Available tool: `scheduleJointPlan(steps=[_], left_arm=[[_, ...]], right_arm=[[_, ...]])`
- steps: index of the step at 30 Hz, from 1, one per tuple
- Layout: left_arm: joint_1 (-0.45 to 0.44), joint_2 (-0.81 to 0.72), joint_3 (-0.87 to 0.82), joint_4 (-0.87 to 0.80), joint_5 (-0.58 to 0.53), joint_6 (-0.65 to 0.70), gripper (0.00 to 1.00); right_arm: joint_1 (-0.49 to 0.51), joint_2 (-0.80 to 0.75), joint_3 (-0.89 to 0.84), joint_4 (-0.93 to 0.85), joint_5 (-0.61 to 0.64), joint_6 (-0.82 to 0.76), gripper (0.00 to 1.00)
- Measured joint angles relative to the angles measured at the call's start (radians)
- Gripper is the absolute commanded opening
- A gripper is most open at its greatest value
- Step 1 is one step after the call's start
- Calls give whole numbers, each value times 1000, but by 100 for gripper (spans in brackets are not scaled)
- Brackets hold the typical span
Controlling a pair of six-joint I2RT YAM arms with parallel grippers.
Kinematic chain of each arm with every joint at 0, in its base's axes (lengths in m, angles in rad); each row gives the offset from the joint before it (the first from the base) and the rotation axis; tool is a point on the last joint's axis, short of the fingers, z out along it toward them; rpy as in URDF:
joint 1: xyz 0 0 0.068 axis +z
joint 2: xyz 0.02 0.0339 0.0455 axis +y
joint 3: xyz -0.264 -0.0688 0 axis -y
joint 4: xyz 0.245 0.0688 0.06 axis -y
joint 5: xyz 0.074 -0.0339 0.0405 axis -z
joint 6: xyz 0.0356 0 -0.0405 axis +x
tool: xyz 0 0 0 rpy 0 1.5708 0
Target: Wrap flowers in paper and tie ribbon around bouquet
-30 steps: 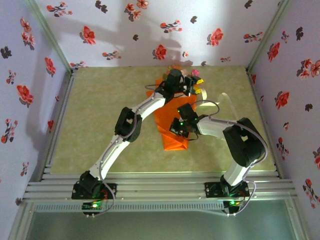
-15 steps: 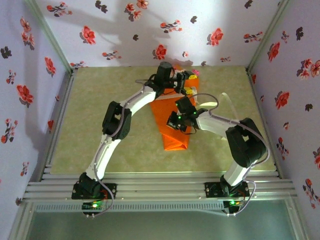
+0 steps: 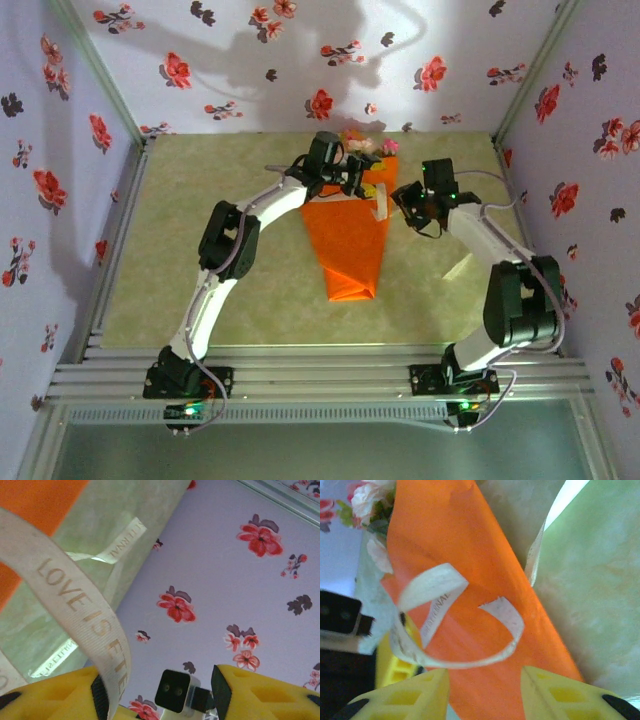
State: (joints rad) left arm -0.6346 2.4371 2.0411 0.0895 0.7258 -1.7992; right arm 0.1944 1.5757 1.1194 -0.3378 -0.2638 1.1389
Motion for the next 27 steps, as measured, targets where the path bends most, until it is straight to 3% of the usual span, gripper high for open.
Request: scheduleJointPlan(steps=[8, 19, 27], left_arm=[[0, -8, -28, -10, -2, 13, 54], [6, -11, -34, -16, -9, 23, 54], [6, -11, -34, -24, -9, 22, 56]], right_arm=[[7, 166, 45, 162, -50, 265, 54], [21, 203, 80, 228, -58, 313, 55], [37, 106, 1, 246, -50, 304, 60]])
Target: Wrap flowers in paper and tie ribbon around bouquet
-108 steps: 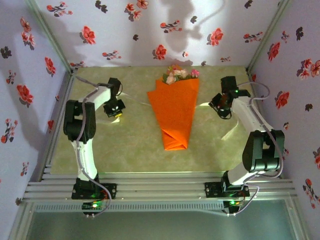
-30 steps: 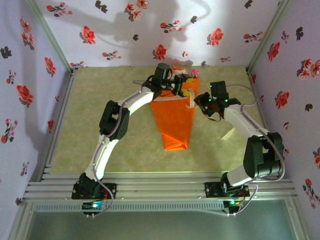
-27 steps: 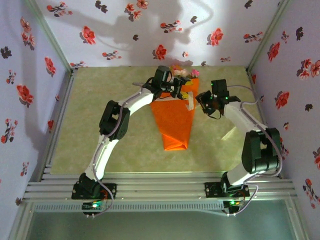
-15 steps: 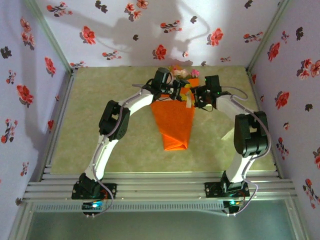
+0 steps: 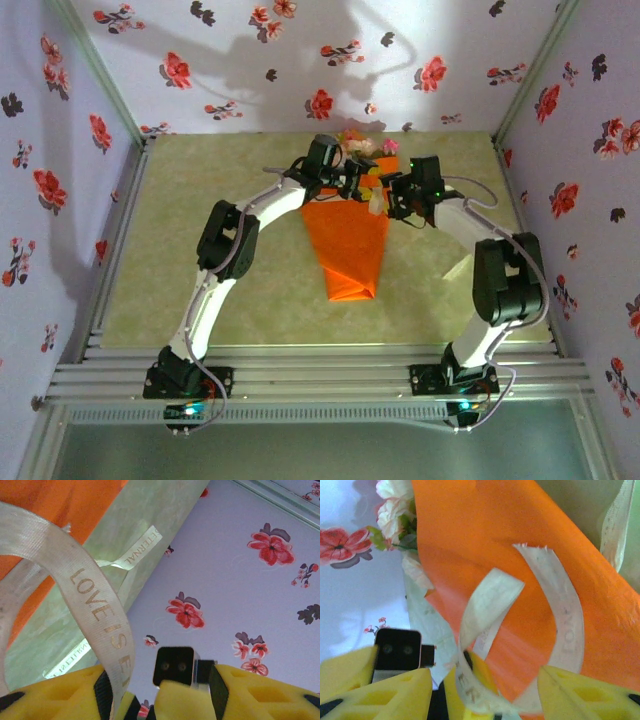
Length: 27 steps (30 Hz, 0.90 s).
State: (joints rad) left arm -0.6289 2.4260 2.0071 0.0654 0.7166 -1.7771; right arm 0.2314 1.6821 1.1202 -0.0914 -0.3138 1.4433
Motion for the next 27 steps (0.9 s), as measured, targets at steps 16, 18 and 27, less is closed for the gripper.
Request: scheduleJointPlan(steps=[16, 18, 27], left_arm=[[1, 0, 0, -29, -9, 1, 58], [1, 0, 0, -28, -11, 1, 58], [14, -51, -62, -139, -40, 74, 63]], right_arm=[[15, 85, 43, -4, 11, -127, 0], [14, 93, 61, -15, 16, -143, 0], [-49, 63, 66, -57, 42, -183, 0]])
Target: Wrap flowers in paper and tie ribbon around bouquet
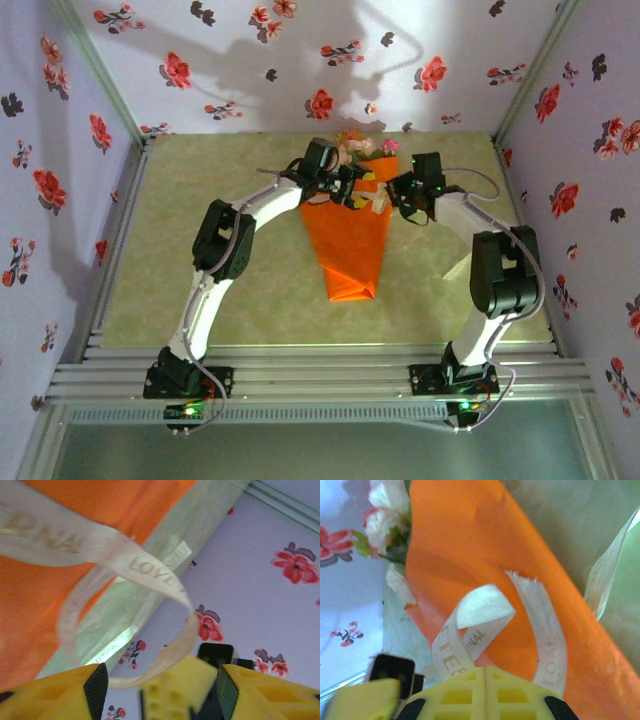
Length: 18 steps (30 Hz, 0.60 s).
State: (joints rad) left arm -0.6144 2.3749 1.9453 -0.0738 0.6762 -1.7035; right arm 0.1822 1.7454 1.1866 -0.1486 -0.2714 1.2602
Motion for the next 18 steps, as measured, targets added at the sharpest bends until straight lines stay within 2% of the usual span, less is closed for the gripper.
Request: scheduleJointPlan(steps=[6, 10, 14, 18], left_arm=[[26, -68, -3, -160, -48, 93, 65], [38, -117, -13, -277, -103, 150, 60], [48, -164, -101, -296, -143, 133, 60], [58, -175, -212, -256, -199, 61, 61]], right_arm=[[-58, -10, 6, -29, 9, -46, 0], [-83, -3, 40, -77, 6, -76, 0], [-127, 54, 179, -115, 6, -123, 0], [-164, 146, 324, -136, 4, -181, 0]])
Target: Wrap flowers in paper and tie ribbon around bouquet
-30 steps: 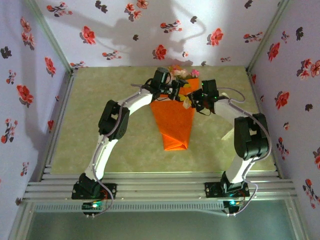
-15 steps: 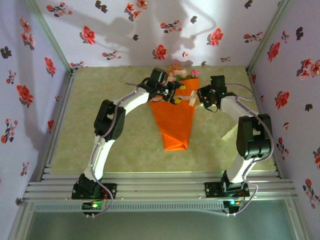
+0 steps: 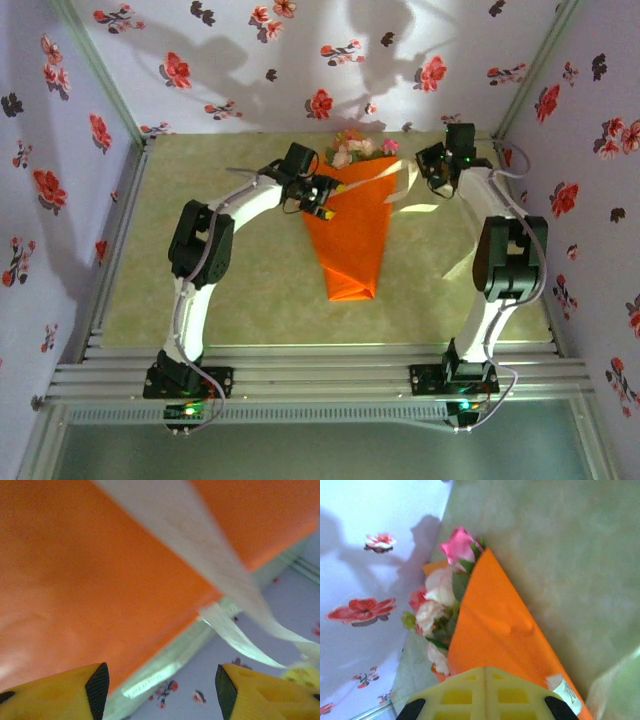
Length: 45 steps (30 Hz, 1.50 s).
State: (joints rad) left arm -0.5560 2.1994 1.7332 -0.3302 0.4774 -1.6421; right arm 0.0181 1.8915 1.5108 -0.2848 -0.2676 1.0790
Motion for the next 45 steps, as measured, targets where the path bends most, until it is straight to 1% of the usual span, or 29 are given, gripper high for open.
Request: scheduleJointPlan(steps=[2, 7, 9, 15, 21, 23, 24, 26, 28, 30, 31, 33, 34, 35, 39, 41, 45], left_arm=[[7, 0, -38, 16, -31, -39, 62], [22, 2, -35, 42, -71, -92, 62], [24, 2, -39, 55, -87, -112, 61], [26, 2, -92, 112, -112, -145, 60], [26, 2, -121, 140, -111, -156, 59], [26, 2, -131, 144, -111, -159, 54], [26, 2, -133, 144, -111, -161, 53], [26, 2, -134, 149, -110, -163, 52], [26, 1, -134, 160, -107, -163, 54], [26, -3, -134, 161, -108, -163, 56], [26, -12, -138, 161, -108, -163, 58], [26, -44, -160, 156, -109, -166, 61], [26, -64, -169, 148, -111, -167, 62], [26, -87, -175, 142, -111, -171, 63], [28, -171, -203, 137, -112, -194, 63], [36, -208, -234, 142, -113, -214, 63], [80, -217, -252, 139, -115, -256, 58]], right_arm=[[-13, 65, 79, -12, -6, -38, 0], [-17, 224, 275, -81, -37, -159, 0], [-17, 262, 325, -103, -44, -212, 0], [-13, 271, 360, -123, -48, -364, 0], [-1, 231, 323, -86, -45, -520, 0], [3, 216, 322, -85, -34, -562, 0], [3, 210, 320, -83, -26, -577, 0], [8, 203, 312, -80, -8, -602, 5], [8, 202, 304, -84, 11, -610, 10], [8, 202, 286, -95, 34, -607, 17], [6, 202, 272, -96, 45, -600, 24], [3, 202, 234, -92, 67, -586, 40], [-1, 201, 207, -93, 80, -571, 46], [-5, 201, 187, -105, 95, -555, 50], [-18, 200, 187, -226, 158, -487, 50], [-19, 189, 192, -266, 183, -435, 49], [0, 107, 127, -286, 181, -305, 47]])
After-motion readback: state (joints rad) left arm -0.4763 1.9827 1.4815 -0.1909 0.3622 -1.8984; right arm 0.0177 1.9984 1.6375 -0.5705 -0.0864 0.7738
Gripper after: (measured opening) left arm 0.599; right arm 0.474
